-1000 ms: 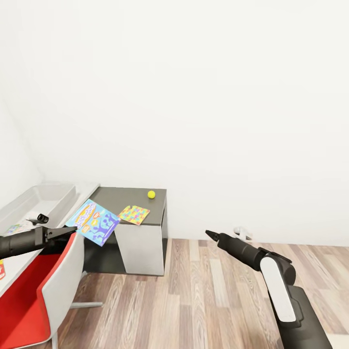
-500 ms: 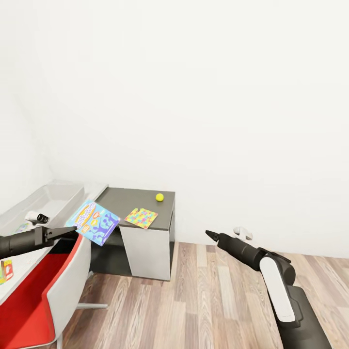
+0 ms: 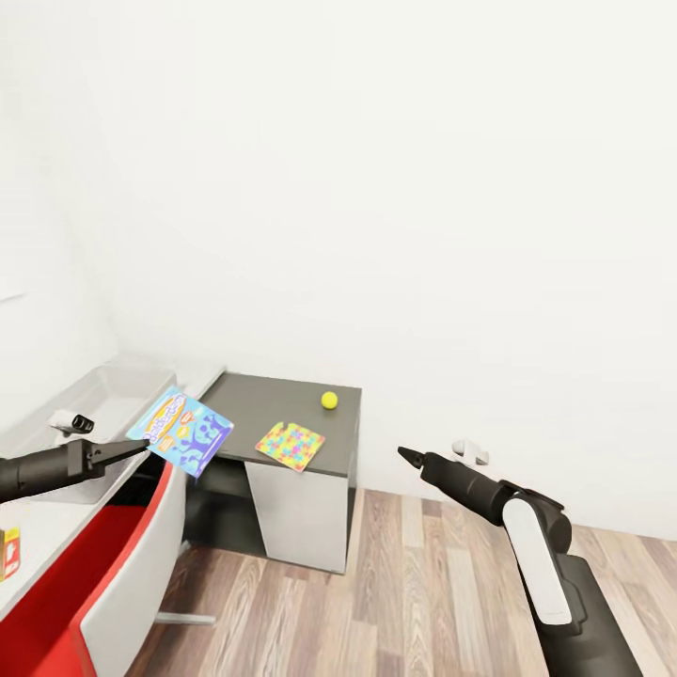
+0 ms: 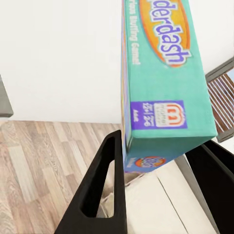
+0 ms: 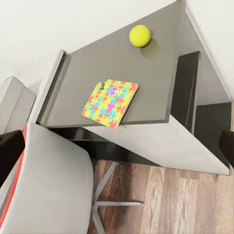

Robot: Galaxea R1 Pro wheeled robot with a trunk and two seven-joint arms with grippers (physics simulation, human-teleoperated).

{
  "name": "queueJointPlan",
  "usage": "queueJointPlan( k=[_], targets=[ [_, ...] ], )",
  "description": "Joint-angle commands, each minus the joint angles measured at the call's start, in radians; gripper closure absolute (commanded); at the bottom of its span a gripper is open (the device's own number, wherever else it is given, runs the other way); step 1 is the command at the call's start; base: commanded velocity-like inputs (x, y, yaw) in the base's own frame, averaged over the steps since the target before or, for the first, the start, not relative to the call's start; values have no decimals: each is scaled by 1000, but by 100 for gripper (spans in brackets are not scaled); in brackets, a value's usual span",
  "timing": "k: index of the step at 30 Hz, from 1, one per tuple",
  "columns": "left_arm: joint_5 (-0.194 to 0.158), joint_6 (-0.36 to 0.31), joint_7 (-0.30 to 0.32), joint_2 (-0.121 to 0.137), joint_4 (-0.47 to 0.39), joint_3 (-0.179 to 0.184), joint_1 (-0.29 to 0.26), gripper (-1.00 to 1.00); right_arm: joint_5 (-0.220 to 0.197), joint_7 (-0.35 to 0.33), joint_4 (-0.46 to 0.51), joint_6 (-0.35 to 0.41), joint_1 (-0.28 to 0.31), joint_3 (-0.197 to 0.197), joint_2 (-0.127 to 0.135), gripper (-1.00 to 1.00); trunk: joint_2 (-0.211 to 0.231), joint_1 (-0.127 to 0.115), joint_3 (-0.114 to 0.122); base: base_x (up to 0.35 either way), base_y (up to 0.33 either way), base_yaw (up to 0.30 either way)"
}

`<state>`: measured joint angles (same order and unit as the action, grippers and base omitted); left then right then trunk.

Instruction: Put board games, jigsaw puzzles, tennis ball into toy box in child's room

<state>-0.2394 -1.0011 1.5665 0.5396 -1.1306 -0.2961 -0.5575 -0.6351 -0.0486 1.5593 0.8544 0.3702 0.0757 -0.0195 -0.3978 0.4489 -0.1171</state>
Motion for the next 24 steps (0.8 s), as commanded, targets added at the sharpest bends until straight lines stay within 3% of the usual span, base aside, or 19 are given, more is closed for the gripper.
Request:
queueJointPlan(
  k=[1, 5, 12, 24],
  targets=[
    [-1, -10, 4, 0, 0, 0, -1, 100, 3, -5, 1, 6, 1, 3, -1, -100, -2, 1, -2, 229, 106, 1],
    [-1, -9, 4, 0, 0, 0, -1, 100, 4, -2, 1, 6, 1, 2, -3, -100, -2, 1, -2, 94, 41, 65],
    [-1, -8, 4, 0, 0, 3, -1, 100, 4, 2, 1, 6, 1, 2, -5, -100, -2, 1, -2, 105, 4, 262],
    [-2, -8, 4, 0, 0, 4, -1, 100, 5, 3, 1, 6, 1, 1, -4, -100, -2, 1, -2, 293, 14, 289]
  ],
)
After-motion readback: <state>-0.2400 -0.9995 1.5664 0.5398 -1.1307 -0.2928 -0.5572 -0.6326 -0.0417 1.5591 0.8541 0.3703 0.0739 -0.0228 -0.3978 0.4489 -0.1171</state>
